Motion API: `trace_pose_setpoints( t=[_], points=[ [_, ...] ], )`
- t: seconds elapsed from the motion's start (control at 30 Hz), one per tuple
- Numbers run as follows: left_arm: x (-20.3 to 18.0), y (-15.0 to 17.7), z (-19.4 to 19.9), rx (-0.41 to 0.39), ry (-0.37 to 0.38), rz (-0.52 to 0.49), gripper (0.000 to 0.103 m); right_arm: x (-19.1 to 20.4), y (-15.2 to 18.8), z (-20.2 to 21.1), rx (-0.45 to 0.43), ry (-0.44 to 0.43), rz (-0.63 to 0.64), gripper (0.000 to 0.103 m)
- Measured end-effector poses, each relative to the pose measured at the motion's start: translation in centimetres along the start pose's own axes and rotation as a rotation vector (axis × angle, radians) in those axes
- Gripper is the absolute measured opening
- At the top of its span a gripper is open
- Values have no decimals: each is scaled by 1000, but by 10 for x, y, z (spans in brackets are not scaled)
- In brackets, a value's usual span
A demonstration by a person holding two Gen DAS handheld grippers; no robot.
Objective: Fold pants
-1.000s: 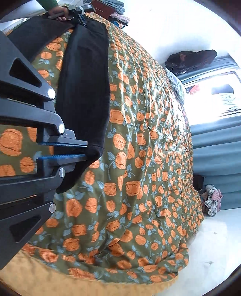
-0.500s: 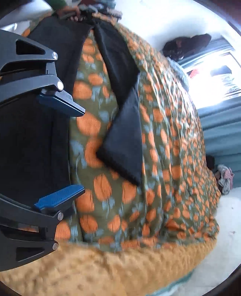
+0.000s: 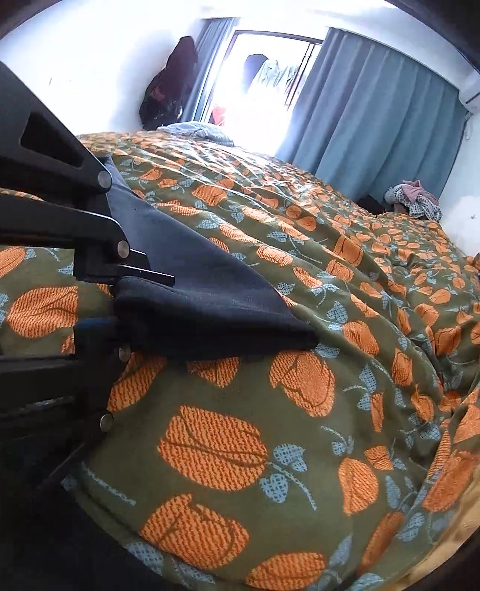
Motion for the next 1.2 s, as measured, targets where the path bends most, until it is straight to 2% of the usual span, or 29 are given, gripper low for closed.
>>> trace_pose_setpoints(
  t=[0.07, 0.1, 0.13, 0.23, 0.33, 0.4, 0.43, 0.53, 0.6, 0.63, 0.67, 0.73, 0.77, 0.83, 0.93, 1.0, 1.03, 1.1, 1.2],
  points=[
    [-2, -5, 9, 76, -12, 6, 102, 17, -1, 23, -23, -19, 98, 13],
    [-6, -6, 18, 100, 5, 19, 102, 27, 2, 39, -38, -35, 154, 13],
    [-14, -8, 30, 105, 66, 36, 102, 37, 5, 59, -55, -53, 218, 13],
    [-58, -18, 58, 110, 321, 67, 102, 63, 14, 117, -110, -96, 377, 13],
    [-117, -32, 55, 211, 573, 85, 102, 78, 24, 162, -144, -133, 469, 13],
    [-147, -40, 41, 276, 684, 127, 102, 85, 31, 183, -159, -149, 508, 13],
    [-158, -45, 30, 300, 696, 145, 102, 86, 35, 194, -164, -162, 521, 13],
    [-172, -59, 5, 329, 688, 206, 102, 88, 48, 225, -177, -196, 544, 13],
    [-167, -66, -4, 324, 680, 270, 101, 88, 56, 241, -186, -208, 560, 12],
    [-162, -69, -6, 314, 673, 304, 97, 87, 60, 249, -189, -212, 570, 12],
    [-157, -70, -8, 310, 665, 325, 63, 85, 65, 257, -191, -214, 580, 12],
    [-145, -62, -11, 360, 621, 342, 4, 79, 72, 265, -190, -212, 599, 12],
    [-139, -61, -7, 359, 635, 354, 5, 75, 75, 266, -183, -206, 608, 12],
    [-126, -64, 23, 290, 627, 315, 5, 65, 76, 256, -160, -179, 611, 12],
    [-107, -70, 116, 87, 574, 165, 6, 47, 62, 228, -134, -142, 574, 12],
    [-91, -54, 178, -45, 522, 82, 8, 44, 51, 223, -143, -138, 565, 12],
    [-80, -35, 201, -81, 487, 52, 11, 44, 48, 224, -147, -148, 563, 12],
    [-70, 14, 210, -59, 425, 33, 12, 41, 46, 225, -139, -129, 581, 12],
    [-69, 108, 168, 169, 381, 27, 13, 1, 55, 194, -38, -19, 597, 12]
  ],
)
Point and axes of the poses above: each gripper's, at about its wrist camera, not at the fingertips, and z roughly against the way its jaws point, x to its left, y to its underside, the point moved 7 cm from there along -z, roughly the way its jaws point, and after that the axes turned 10 degrees about y, right-handed, at the moved point
